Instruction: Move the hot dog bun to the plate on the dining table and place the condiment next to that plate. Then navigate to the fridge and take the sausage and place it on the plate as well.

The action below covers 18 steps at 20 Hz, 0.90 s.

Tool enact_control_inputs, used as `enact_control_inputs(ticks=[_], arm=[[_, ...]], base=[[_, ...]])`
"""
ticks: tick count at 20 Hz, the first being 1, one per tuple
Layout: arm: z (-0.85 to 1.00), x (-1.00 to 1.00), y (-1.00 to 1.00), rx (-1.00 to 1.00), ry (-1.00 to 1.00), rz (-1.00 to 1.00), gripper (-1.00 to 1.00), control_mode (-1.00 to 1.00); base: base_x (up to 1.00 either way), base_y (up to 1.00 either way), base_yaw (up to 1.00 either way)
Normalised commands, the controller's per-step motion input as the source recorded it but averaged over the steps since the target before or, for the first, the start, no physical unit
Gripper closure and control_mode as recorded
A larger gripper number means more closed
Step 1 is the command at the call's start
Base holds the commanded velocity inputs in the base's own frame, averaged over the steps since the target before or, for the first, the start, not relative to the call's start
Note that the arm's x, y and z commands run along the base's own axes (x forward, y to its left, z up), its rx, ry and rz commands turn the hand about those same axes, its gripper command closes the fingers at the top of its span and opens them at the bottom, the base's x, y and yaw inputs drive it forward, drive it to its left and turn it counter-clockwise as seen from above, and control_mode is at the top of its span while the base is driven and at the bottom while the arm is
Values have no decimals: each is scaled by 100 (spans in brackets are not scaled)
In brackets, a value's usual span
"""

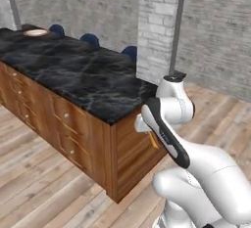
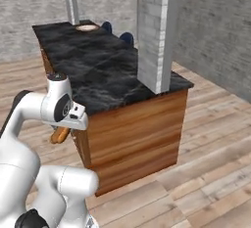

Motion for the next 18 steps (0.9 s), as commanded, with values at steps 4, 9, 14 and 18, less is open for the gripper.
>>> enact_control_inputs(ticks=[4, 9, 14, 18], arm=[[0, 0, 0, 0, 0, 0, 100, 100], [0, 0, 0, 0, 0, 0, 100, 100], [0, 0, 0, 0, 0, 0, 100, 100], [0, 0, 0, 0, 0, 0, 100, 100]], base=[[100, -100, -36], [100, -100, -28], [100, -100, -4], [100, -100, 8]])
